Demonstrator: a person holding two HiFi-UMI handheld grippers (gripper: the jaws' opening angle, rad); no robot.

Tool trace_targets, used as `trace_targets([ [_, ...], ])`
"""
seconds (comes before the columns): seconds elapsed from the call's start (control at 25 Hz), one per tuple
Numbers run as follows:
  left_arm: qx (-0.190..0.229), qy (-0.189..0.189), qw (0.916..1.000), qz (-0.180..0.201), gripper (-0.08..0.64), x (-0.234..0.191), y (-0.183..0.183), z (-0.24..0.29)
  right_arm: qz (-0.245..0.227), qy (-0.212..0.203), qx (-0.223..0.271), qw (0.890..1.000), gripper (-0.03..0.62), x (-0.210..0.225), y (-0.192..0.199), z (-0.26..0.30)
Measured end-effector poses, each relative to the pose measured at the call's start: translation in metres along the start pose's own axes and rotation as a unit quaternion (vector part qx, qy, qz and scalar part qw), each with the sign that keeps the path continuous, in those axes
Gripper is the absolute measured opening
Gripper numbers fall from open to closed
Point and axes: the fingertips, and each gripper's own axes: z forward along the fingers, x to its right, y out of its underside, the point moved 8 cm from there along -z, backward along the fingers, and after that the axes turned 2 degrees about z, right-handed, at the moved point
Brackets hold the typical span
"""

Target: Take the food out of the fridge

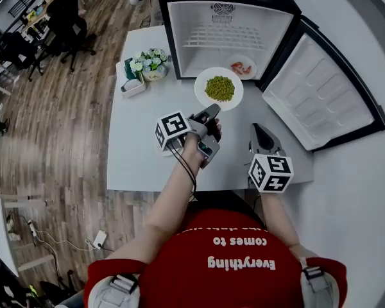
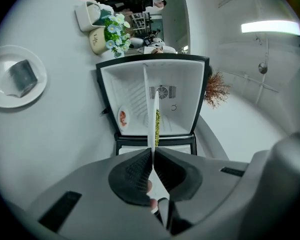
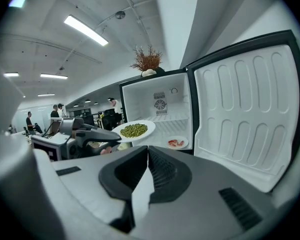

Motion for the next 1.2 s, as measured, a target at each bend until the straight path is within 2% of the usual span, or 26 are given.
trace_targets([
  [0.48,0.009,-0.083,0.9950,-0.056,0.018,-0.098,0.029,-0.050,-0.010,-0.014,-0.032,0.999,0.014,-0.021,0.028,-0.020],
  [0.8,0.020,-0.129,0.9851,-0.112,0.018,-0.149,0.046,-0.070,-0.013,-0.020,-0.051,0.998,0.014,-0.028,0.041,-0.024],
  [1.2,0.024,-0.171,0.9717,-0.161,0.018,-0.183,0.054,-0.069,-0.004,-0.020,-0.053,0.998,0.014,-0.022,0.046,-0.019],
])
